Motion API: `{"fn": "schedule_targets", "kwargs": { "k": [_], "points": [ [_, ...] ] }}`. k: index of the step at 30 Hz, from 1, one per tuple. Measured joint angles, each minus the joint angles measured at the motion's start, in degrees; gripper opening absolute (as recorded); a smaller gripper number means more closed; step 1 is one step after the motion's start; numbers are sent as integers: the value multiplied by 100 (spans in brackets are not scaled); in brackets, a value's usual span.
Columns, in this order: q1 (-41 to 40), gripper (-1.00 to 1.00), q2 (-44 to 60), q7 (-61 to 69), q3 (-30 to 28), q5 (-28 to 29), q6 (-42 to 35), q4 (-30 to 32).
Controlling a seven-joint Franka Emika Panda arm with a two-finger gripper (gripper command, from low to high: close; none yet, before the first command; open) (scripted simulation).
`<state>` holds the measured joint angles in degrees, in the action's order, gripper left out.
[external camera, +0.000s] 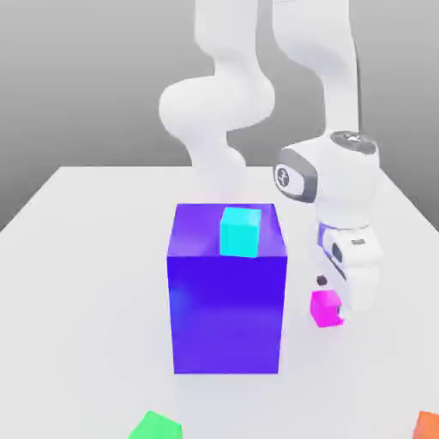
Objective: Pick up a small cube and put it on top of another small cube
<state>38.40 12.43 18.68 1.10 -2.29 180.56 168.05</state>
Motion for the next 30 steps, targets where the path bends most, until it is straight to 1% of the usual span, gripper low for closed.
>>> {"fn": "schedule_targets", "kwargs": {
  "k": [1,8,13,17,18,20,23,30],
  "points": [
    [40,-100,130,-3,-33,-7,107,-19],
    [40,-100,131,-14,-36,7,97,-20],
    [-75,-100,-724,44,78,-41,-611,119],
    [-108,-100,-1504,-97,85,123,-1243,276],
    [-109,-100,-1546,-93,105,225,-1336,209],
    [-411,-100,-1444,-242,-26,314,-1551,-102],
    [-869,-100,-1161,-524,-287,299,-1888,-695],
    [-1733,-100,-455,-1098,-913,3,-2671,-2140]
  ]
}}
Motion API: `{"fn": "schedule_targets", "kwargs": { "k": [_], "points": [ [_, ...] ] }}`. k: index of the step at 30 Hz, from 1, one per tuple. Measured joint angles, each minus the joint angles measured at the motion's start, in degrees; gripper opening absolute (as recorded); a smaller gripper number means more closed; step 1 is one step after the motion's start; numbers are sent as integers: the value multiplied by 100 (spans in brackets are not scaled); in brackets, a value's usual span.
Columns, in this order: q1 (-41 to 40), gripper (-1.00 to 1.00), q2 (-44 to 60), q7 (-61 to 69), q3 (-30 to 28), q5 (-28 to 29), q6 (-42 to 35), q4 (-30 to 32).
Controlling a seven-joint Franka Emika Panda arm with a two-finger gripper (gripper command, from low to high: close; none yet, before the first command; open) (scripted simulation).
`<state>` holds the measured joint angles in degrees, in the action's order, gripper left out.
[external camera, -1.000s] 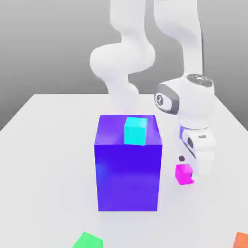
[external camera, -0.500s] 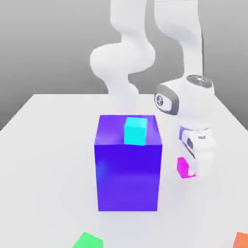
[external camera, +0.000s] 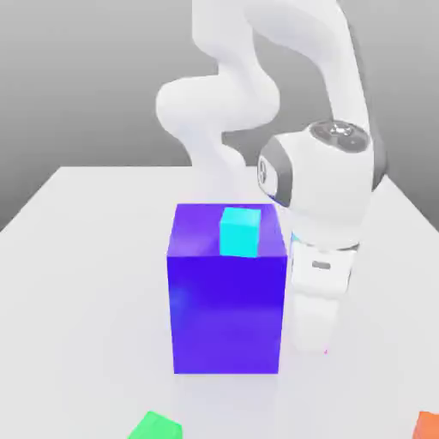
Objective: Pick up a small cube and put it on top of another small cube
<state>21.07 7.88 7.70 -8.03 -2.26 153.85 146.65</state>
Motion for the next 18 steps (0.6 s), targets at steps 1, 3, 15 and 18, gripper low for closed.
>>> {"fn": "schedule_targets", "kwargs": {
  "k": [1,3,15,18],
  "points": [
    [-114,-100,98,-85,-117,-67,-114,-206],
    [-366,-100,290,-258,-356,-208,-342,-619],
    [-1278,100,1415,-609,-782,-1060,-157,-1499],
    [-1278,100,1415,-609,-782,-1060,-157,-1499]
  ]
}}
